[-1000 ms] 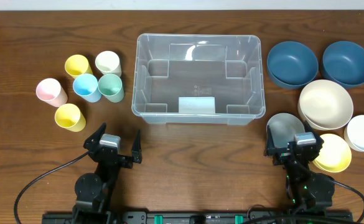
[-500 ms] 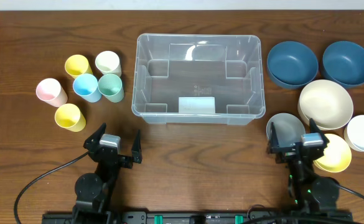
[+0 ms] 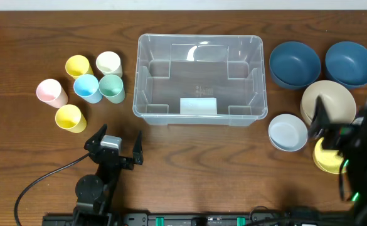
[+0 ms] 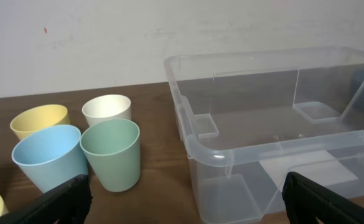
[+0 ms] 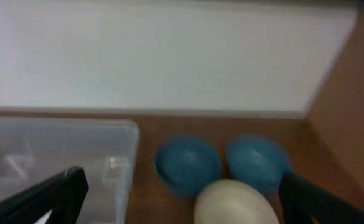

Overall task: Pack container
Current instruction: 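Reach the right gripper to the cream bowl and grasp its rim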

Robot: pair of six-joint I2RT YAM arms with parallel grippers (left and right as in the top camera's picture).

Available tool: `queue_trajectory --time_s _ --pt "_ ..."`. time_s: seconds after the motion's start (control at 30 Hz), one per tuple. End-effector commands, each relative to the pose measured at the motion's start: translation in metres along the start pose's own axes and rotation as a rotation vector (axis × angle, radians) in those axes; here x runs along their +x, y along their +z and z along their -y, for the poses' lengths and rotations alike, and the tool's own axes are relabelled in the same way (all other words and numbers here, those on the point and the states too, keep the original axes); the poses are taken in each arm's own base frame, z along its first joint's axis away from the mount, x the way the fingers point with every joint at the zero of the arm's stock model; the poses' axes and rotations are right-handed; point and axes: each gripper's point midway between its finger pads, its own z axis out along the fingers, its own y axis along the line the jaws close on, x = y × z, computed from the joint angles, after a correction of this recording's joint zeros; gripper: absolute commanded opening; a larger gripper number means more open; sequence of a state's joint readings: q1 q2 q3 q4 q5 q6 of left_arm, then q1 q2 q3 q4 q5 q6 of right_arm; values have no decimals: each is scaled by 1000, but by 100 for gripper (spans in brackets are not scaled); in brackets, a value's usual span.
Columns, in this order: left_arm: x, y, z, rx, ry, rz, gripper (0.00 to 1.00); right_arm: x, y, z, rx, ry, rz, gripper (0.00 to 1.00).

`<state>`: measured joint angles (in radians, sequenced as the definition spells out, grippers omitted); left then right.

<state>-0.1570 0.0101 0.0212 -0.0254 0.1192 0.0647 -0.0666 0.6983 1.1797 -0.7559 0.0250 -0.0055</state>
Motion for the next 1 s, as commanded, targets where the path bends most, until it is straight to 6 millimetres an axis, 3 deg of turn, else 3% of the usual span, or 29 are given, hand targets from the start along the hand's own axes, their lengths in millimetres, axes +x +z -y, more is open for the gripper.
queue_trajectory --time_s 0.0,0.17,0.4,0.6,0.73,0.97 --pt "15 1 0 3 9 -45 98 -14 33 27 118 83 -170 99" --pt "15 1 0 3 9 -45 98 -5 76 46 133 152 -438 99" --pt "15 1 0 3 10 -45 98 40 120 29 1 206 -681 99" --pt "15 1 0 3 10 -45 98 78 141 34 20 217 -834 98" --pt "15 1 0 3 9 -45 98 104 150 37 21 221 -928 87" --pt "15 1 0 3 9 -45 98 170 161 36 -52 129 -1114 80"
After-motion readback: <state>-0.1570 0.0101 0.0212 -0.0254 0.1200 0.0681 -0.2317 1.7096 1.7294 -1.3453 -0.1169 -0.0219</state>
